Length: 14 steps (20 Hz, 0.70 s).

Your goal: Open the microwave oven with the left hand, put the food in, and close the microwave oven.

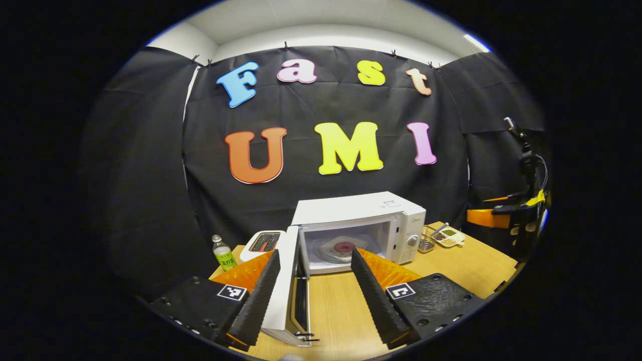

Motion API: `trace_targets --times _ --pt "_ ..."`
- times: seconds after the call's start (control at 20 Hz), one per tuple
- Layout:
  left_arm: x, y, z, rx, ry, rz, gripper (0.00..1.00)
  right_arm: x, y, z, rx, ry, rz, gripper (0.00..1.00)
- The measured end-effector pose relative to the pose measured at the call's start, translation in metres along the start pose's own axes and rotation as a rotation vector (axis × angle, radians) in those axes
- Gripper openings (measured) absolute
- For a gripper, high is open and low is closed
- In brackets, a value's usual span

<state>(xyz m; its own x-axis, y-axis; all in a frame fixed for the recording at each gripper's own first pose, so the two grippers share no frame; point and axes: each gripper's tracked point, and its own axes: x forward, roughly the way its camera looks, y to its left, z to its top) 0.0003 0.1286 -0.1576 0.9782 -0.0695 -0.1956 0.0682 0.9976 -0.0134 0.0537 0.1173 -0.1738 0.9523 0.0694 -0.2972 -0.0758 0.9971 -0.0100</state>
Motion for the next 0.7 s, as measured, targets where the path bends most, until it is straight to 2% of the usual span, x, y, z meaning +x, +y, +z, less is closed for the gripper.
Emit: trace_targets --times 0.05,0.1,0.15,0.2,0.25,0.3,0.35,0.4,0.45,0.5,0.65,0.7 --pt "0.001 0.008 -0.004 -0.001 0.008 0.014 0.85 -0.004 -0.004 0.001 0.003 0.006 -0.004 1.00" --pt "0.002 0.016 -0.007 0.000 0.005 0.026 0.63 -0.008 -0.006 0.004 0.002 0.009 -0.009 1.00" --pt "0.005 0.024 -0.012 0.005 0.009 0.033 0.59 -0.010 -0.008 0.006 0.000 0.011 -0.013 1.00" --pt "0.006 0.029 -0.018 0.012 0.010 0.037 0.43 -0.012 -0.009 0.009 -0.004 0.013 -0.014 1.00" --pt "0.004 0.037 -0.027 0.017 0.027 0.053 0.37 -0.014 -0.008 0.011 -0.006 0.014 -0.013 1.00" --pt "0.003 0.047 -0.035 0.015 0.039 0.067 0.31 -0.015 -0.008 0.013 -0.009 0.014 -0.013 0.91" --pt "0.000 0.064 -0.043 0.006 0.050 0.112 0.14 -0.012 -0.008 0.014 -0.009 0.013 -0.011 1.00" --pt "0.001 0.072 -0.052 -0.006 0.053 0.135 0.00 -0.013 -0.008 0.015 -0.005 0.016 -0.013 0.92" --pt "0.002 0.083 -0.059 -0.023 0.060 0.156 0.12 -0.014 -0.009 0.016 -0.001 0.016 -0.014 1.00" --pt "0.001 0.089 -0.070 -0.043 0.071 0.161 0.00 -0.014 -0.009 0.015 0.004 0.020 -0.015 1.00" --pt "0.001 0.113 -0.109 -0.053 0.112 0.195 0.00 -0.017 -0.013 0.011 0.023 0.037 -0.023 1.00" --pt "0.001 0.122 -0.124 -0.049 0.139 0.209 0.00 -0.019 -0.014 0.011 0.027 0.039 -0.029 0.92"
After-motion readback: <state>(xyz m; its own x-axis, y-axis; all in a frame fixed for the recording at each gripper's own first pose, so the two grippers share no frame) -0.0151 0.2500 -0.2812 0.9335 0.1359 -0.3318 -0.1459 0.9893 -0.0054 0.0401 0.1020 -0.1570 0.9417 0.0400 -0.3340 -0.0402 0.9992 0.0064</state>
